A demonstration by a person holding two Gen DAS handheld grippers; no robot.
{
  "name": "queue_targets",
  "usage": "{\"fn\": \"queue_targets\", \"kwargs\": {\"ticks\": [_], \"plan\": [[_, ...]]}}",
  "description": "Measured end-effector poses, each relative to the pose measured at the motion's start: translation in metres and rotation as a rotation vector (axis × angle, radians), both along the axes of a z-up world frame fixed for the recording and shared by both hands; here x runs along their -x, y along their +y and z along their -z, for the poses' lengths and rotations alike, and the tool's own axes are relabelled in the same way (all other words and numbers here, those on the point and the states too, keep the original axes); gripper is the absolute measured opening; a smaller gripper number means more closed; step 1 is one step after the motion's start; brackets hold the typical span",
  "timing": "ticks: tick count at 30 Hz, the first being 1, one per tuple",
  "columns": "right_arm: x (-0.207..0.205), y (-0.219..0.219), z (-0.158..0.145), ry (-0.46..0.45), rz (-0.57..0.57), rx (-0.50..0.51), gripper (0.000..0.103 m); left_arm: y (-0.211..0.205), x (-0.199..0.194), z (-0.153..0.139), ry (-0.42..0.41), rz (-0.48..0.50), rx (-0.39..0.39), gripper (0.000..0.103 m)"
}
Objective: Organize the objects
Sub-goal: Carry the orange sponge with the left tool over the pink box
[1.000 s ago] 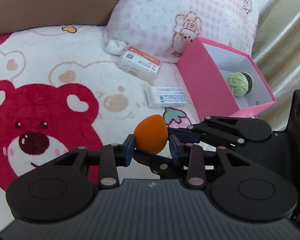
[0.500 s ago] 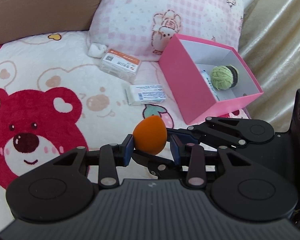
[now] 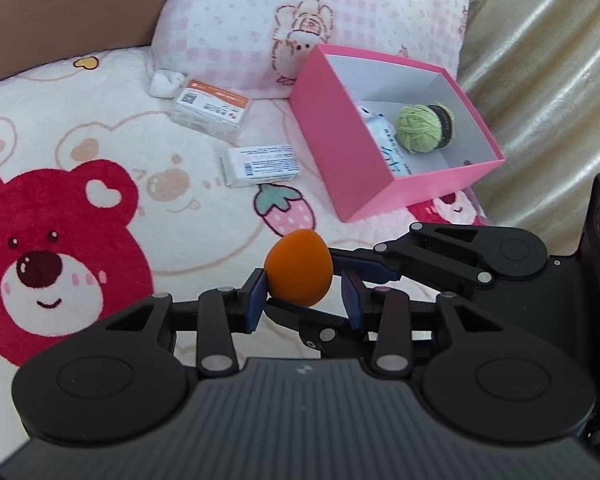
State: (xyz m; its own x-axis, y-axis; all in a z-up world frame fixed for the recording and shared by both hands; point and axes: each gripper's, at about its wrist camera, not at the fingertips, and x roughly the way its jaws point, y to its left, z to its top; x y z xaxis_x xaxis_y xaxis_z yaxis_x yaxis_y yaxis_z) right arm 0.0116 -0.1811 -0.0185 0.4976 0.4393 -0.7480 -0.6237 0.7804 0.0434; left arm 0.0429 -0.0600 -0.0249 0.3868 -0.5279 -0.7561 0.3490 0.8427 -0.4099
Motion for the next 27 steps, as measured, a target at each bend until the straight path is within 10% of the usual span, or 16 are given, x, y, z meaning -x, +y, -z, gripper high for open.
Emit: {"fn": "queue_targets", "kwargs": {"ticks": [27], "plan": [[0.011, -0.067, -0.048, -0.078, 0.087, -0.076, 0.044, -0.060, 0.002, -0.056, -0.072, 0.097, 0.045, 0.040]]}}
